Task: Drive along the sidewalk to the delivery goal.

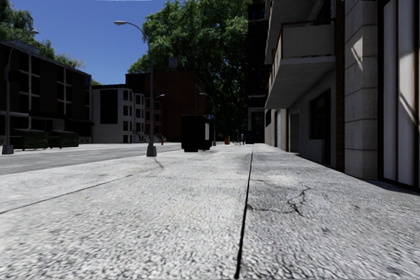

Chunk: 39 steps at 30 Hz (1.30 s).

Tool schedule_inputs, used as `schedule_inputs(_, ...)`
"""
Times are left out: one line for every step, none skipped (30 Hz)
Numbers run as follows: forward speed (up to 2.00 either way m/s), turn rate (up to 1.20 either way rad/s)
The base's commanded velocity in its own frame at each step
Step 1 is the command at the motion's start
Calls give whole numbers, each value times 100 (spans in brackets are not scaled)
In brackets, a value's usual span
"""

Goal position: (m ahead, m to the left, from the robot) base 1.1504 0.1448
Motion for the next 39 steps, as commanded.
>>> schedule_inputs(200, 34)
schedule_inputs(200, 20)
schedule_inputs(198, 0)
schedule_inputs(198, 0)
schedule_inputs(193, 0)
schedule_inputs(189, 0)
schedule_inputs(179, 0)
schedule_inputs(179, 0)
schedule_inputs(153, 0)
schedule_inputs(139, 0)
schedule_inputs(134, 0)
schedule_inputs(134, 0)
schedule_inputs(129, 0)
schedule_inputs(128, 0)
schedule_inputs(127, 0)
schedule_inputs(127, 0)
schedule_inputs(127, 0)
schedule_inputs(127, 0)
schedule_inputs(127, 0)
schedule_inputs(127, 0)
schedule_inputs(127, 0)
schedule_inputs(127, 0)
schedule_inputs(127, 0)
schedule_inputs(127, 0)
schedule_inputs(127, 0)
schedule_inputs(126, 0)
schedule_inputs(116, 1)
schedule_inputs(109, 11)
schedule_inputs(109, 11)
schedule_inputs(106, 17)
schedule_inputs(95, 0)
schedule_inputs(95, 0)
schedule_inputs(0, 0)
schedule_inputs(0, 0)
schedule_inputs(0, 0)
schedule_inputs(0, 0)
schedule_inputs(0, 0)
schedule_inputs(0, 0)
schedule_inputs(0, 0)
